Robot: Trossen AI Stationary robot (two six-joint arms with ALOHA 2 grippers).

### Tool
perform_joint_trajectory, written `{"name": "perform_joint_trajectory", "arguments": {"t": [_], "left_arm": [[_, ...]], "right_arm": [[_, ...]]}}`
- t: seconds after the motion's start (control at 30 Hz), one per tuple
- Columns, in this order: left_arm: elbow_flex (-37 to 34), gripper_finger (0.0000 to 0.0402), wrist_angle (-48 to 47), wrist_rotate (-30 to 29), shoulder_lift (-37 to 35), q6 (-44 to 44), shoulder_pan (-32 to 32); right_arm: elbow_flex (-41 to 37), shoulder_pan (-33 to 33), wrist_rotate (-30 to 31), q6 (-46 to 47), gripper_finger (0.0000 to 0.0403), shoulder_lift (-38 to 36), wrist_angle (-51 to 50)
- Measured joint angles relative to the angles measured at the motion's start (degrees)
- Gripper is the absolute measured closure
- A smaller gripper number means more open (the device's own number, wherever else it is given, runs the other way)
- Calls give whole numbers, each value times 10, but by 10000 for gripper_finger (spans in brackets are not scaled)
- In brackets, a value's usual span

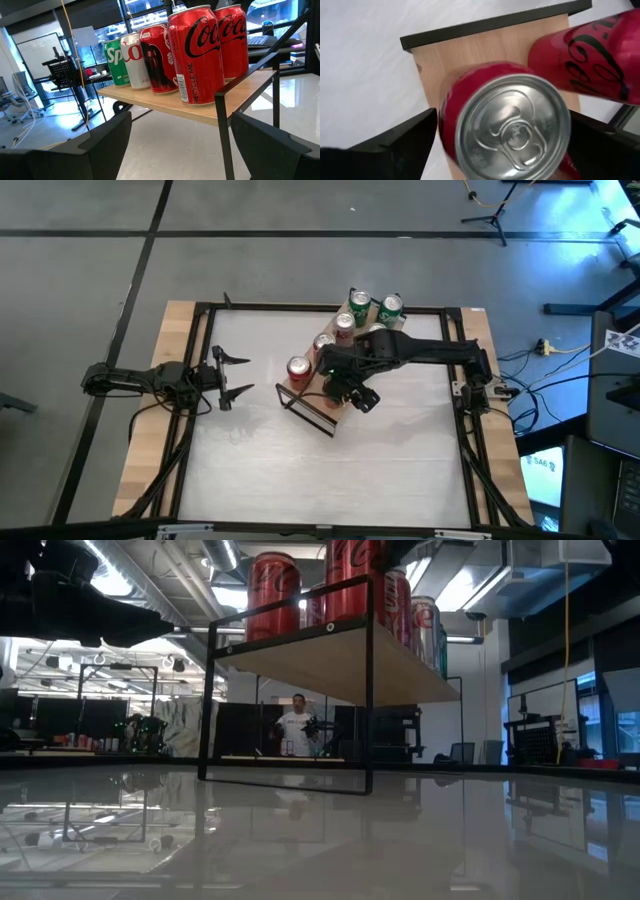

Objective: Place canned beverage on shelf
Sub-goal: Put the red-black soda can on the shelf aligned with the other red-black soda can

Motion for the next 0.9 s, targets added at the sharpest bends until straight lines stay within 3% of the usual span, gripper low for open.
{"name": "perform_joint_trajectory", "arguments": {"t": [0.33, 0.9], "left_arm": [[0, 72, 0, 0, 0, 0, 0], [0, 72, 0, 0, 0, 0, 0]], "right_arm": [[2, 1, 10, 1, 39, -1, 6], [21, 1, 6, 1, 40, -14, -2]]}}
